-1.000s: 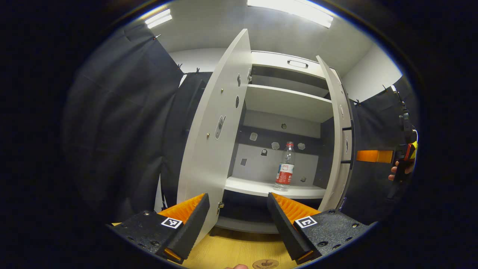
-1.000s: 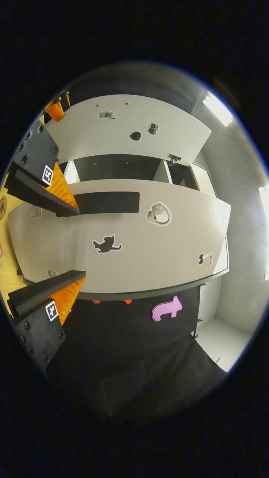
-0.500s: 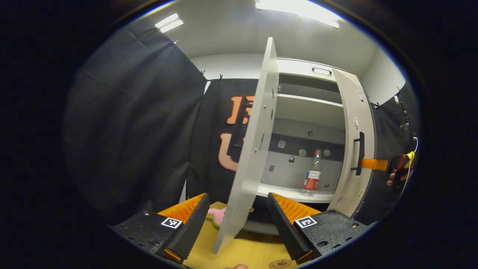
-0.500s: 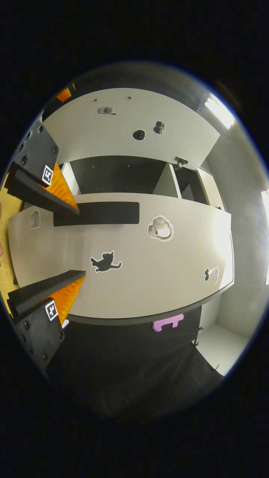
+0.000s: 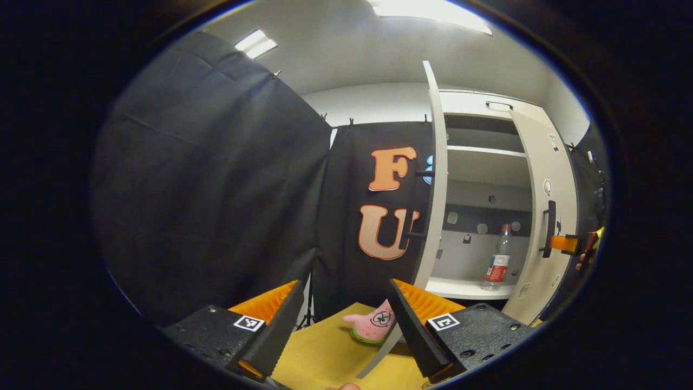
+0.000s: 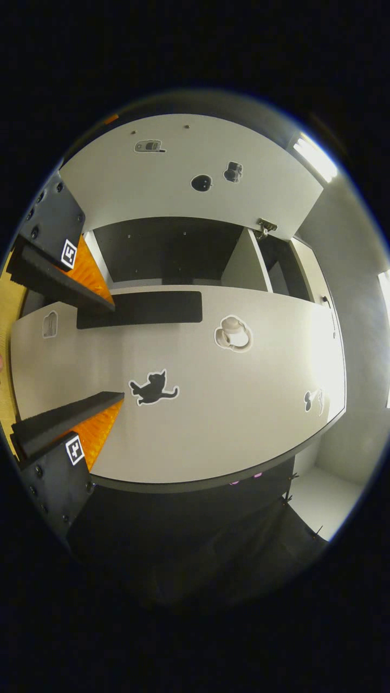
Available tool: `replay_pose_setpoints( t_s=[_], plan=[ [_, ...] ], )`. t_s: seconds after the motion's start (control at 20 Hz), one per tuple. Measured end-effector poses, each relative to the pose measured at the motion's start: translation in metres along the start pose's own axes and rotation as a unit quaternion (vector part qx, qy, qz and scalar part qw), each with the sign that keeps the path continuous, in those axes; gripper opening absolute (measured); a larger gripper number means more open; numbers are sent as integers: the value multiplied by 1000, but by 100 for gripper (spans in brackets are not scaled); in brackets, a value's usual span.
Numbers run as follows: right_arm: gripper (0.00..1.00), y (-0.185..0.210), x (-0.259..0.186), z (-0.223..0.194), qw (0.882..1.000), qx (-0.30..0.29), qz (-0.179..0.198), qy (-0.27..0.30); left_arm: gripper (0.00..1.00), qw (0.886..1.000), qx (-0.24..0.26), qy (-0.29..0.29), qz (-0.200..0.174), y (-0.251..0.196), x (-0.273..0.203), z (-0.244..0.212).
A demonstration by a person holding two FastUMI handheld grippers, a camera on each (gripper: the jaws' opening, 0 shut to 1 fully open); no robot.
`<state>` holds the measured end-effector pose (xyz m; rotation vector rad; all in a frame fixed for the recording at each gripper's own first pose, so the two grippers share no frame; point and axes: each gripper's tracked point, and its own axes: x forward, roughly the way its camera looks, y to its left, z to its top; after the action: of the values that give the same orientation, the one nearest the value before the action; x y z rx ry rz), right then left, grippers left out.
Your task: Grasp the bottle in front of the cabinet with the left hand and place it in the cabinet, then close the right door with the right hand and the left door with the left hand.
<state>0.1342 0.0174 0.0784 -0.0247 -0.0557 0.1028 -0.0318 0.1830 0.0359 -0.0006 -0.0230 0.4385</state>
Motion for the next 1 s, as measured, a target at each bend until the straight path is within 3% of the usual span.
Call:
replay_pose_setpoints(
  t_s=[0.25,0.4,0.7,1.0],
  plan=[
    [95,-5,-13,6,1000,6,-10,-2,94,1000,1,-20,-15,-5,36,28],
    [95,-5,-28,-1,1000,14,-6,8,94,999,10,-30,-25,-10,59,42],
    [95,-33,-68,-31,999,29,-36,26,94,999,15,-20,-40,-20,88,43],
    [96,-57,-86,-35,998,26,-60,18,92,995,73,-36,-55,-34,82,51]
  ],
)
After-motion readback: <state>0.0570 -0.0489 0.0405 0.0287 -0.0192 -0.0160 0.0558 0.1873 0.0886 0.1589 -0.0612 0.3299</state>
